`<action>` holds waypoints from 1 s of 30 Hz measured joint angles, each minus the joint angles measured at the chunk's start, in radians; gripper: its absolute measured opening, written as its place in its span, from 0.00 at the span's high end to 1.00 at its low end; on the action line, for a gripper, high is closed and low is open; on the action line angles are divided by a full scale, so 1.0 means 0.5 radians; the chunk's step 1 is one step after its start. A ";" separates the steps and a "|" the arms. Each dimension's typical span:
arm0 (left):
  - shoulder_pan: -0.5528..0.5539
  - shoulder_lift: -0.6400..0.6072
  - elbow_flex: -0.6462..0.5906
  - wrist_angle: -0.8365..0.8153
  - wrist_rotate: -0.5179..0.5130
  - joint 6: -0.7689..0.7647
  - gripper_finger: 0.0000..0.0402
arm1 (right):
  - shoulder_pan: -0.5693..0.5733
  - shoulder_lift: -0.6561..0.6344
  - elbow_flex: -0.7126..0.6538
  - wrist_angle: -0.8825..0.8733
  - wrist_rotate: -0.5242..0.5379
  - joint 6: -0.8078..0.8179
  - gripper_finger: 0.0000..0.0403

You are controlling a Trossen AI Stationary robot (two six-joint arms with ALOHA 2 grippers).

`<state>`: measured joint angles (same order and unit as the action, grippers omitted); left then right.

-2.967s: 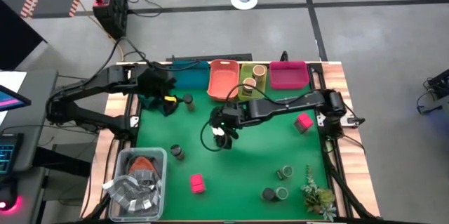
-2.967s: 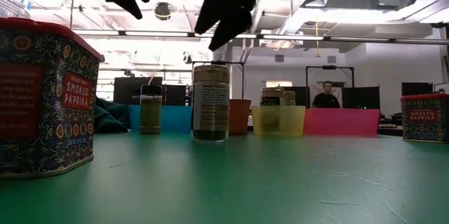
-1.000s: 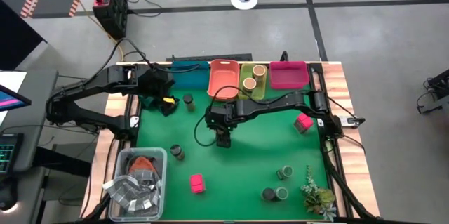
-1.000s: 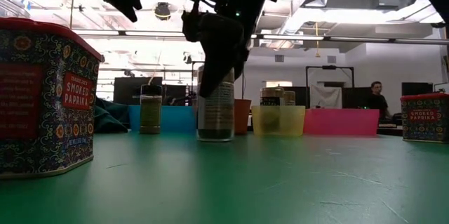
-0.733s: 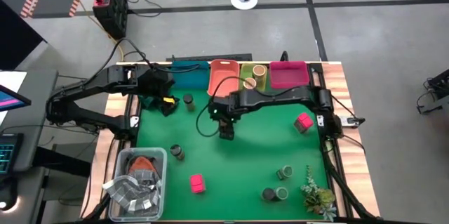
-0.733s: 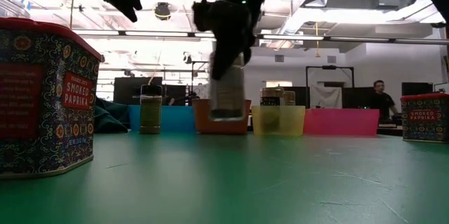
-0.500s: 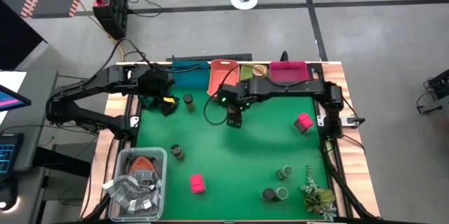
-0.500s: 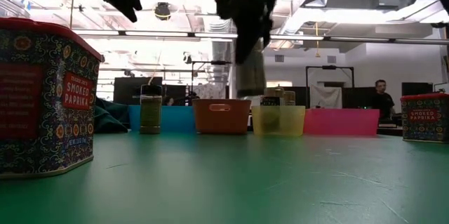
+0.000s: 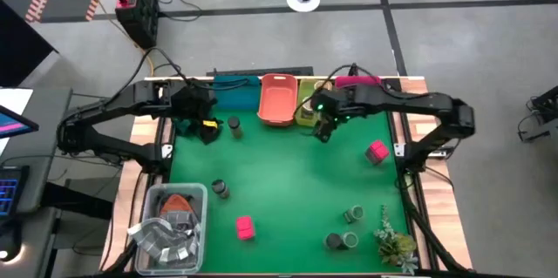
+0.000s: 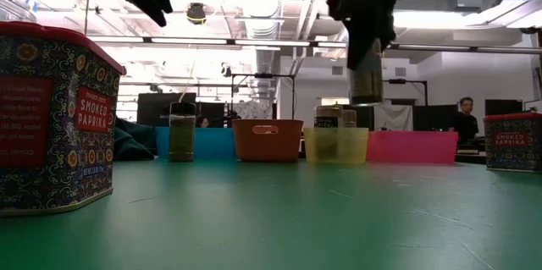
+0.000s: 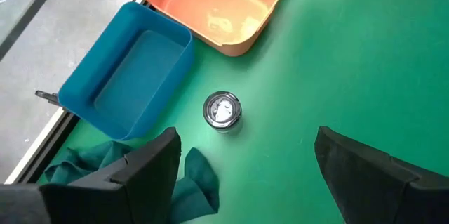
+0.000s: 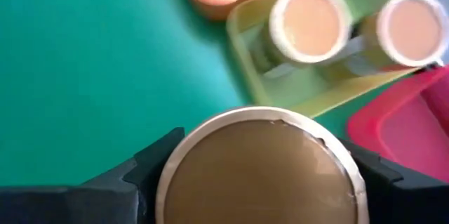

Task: Sort spices by type
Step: Put the yellow seasoning bottle into the yellow bin

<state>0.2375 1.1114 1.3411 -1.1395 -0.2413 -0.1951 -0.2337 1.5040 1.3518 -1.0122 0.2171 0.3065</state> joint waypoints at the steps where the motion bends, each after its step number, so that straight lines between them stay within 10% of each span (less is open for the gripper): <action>1: 0.000 0.000 0.000 0.004 0.000 0.000 0.21 | -0.033 -0.036 -0.046 0.050 0.004 0.014 0.24; 30: 0.000 0.000 0.000 0.006 -0.005 -0.092 0.21 | -0.522 0.179 -0.156 0.600 -0.104 -0.376 0.24</action>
<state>0.2375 1.1114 1.3411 -1.1366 -0.2440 -0.2413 -0.4946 1.5936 1.2739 -0.7122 0.1650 0.1184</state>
